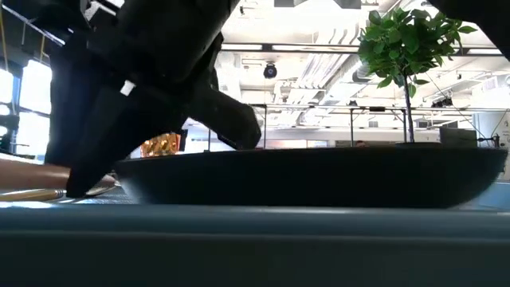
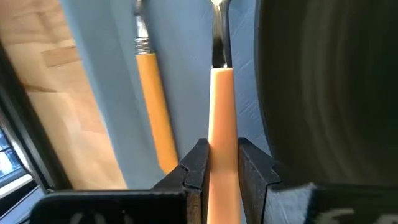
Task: Pick and place plate/cup/fork/spoon on tray
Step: Put the brown fork on the blue serving tray to the left of the black plate
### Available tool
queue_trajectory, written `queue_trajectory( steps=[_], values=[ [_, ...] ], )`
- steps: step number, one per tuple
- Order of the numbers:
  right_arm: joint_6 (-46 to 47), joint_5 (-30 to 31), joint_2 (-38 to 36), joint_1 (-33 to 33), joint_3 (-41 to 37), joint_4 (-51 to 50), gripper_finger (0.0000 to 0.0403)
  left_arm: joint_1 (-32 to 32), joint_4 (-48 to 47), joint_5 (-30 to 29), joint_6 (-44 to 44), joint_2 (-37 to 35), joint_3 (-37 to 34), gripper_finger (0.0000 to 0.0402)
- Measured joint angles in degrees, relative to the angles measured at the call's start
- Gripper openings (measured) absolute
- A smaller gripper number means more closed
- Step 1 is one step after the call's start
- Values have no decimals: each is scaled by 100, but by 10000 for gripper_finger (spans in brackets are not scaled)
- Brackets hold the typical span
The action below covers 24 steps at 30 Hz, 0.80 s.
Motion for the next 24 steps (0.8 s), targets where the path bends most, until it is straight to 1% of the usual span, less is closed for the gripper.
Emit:
queue_trajectory(
  steps=[7, 18, 21, 24],
  values=[
    [-26, -31, 59, -15, 0, -11, 39, 1, 0, 1, 2, 1, 0, 101],
    [-200, 94, 61, -26, 50, -160, 39, 0, 2, 1, 2, 0, 0, 101],
    [-437, 49, 61, -64, 50, -297, 40, 0, 2, 1, 2, 1, 0, 101],
    [-592, 18, 61, -128, 50, -178, 40, 1, 2, 1, 2, 1, 0, 101]
  ],
)
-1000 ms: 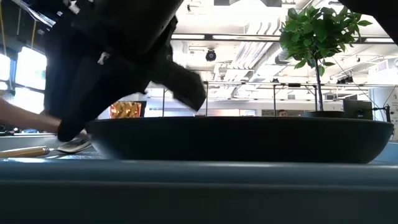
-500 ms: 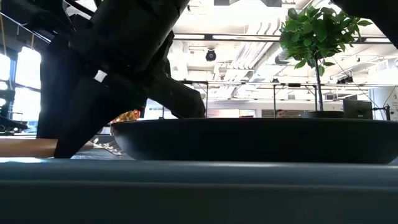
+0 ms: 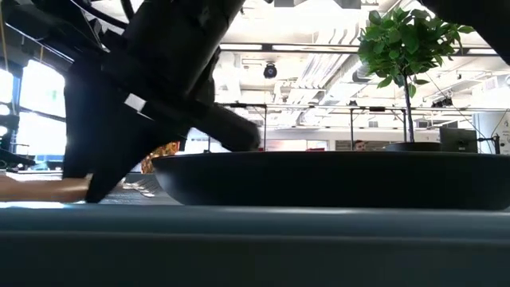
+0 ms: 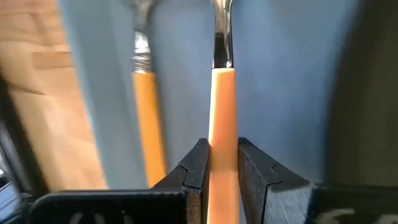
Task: Pick and place plate/cup/fork/spoon on tray
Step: Put the brown fork on the blue serving tray to the left of the black plate
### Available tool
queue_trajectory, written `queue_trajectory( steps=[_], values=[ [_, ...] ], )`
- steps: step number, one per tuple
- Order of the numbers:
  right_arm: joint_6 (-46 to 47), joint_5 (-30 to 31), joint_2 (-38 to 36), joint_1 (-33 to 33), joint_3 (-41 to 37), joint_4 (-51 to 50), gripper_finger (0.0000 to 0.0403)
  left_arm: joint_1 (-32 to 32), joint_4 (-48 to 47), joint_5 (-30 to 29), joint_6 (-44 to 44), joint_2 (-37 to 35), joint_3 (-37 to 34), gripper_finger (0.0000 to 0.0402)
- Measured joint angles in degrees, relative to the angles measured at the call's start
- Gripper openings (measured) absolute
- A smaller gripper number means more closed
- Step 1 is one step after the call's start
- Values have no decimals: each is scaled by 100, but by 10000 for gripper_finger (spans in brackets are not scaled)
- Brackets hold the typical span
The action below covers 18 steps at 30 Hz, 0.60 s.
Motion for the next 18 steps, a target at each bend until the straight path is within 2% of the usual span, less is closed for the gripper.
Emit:
queue_trajectory(
  steps=[6, 18],
  values=[
    [-174, -52, 0, -115, 0, 153, 40, -1, 0, -1, -2, -1, 0, 101],
    [99, -233, 0, -98, 0, 153, 40, 0, 0, 0, -2, -1, 0, 101]
  ],
)
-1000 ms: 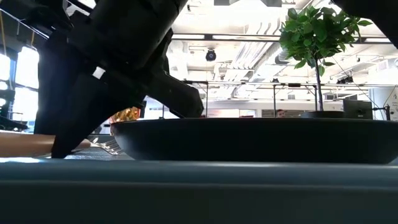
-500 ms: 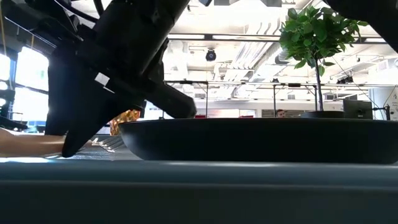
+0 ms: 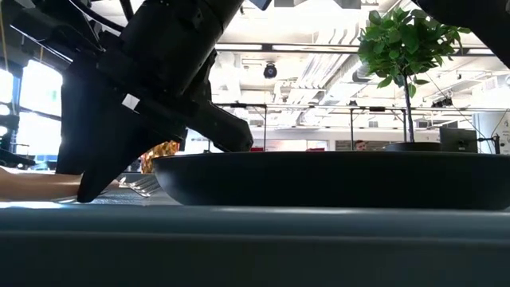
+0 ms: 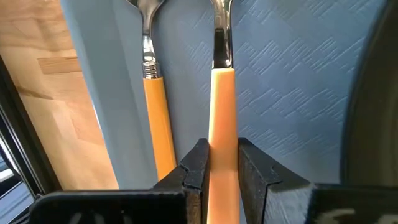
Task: Pick and place plate/cup/fork/spoon on tray
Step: Put the brown fork on the blue serving tray to the left of the black plate, then adjust the black plate on the blue serving tray
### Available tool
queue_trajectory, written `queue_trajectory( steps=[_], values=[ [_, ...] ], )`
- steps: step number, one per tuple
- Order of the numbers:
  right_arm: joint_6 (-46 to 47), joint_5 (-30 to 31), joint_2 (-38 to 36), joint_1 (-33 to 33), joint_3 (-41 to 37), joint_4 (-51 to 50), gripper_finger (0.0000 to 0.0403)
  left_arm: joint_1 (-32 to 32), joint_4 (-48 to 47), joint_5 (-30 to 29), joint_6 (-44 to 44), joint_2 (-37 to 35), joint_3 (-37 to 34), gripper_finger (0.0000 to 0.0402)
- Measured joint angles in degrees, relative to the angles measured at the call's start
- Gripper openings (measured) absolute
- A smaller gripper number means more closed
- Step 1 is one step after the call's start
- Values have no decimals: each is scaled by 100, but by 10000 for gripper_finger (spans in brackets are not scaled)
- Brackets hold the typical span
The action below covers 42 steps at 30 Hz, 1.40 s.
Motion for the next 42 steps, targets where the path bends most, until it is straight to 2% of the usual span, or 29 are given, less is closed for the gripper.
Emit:
queue_trajectory(
  steps=[12, 42],
  values=[
    [-96, -36, 0, 0, 0, 22, 88, -1, 0, 0, 0, -1, -1, 101],
    [-37, -21, -7, 7, 0, 233, 91, -1, 2, 0, -2, -2, -1, 101]
  ],
)
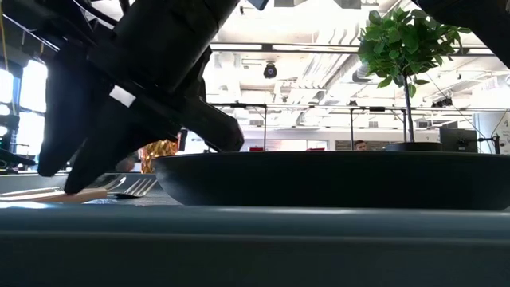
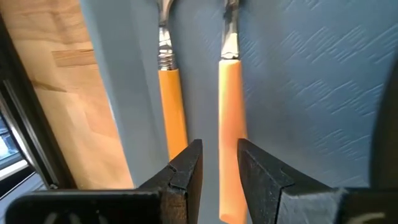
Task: Pick and place plate/cup/fork/spoon on tray
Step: Adjust the black plate on the blue serving tray
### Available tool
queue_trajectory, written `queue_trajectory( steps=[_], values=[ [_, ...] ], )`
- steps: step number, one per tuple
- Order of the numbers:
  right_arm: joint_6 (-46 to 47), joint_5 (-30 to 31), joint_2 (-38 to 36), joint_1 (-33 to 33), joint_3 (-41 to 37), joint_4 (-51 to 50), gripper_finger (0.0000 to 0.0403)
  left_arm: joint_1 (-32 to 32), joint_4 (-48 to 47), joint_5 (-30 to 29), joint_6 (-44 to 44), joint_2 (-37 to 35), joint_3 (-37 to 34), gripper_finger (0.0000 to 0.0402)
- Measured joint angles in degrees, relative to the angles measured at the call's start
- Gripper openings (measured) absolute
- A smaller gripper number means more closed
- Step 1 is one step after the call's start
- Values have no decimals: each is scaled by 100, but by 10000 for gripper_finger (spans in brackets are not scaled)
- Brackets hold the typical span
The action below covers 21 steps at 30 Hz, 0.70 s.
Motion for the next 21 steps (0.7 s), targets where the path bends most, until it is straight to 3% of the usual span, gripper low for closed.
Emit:
queue_trajectory(
  steps=[11, 21],
  values=[
    [-520, 111, -175, -33, 0, -86, 79, -1, 1, -1, 2, 0, 0, 101],
    [-1325, 1008, -385, -173, 2, -230, 77, -1, -2, -7, 0, 1, 1, 101]
  ],
)
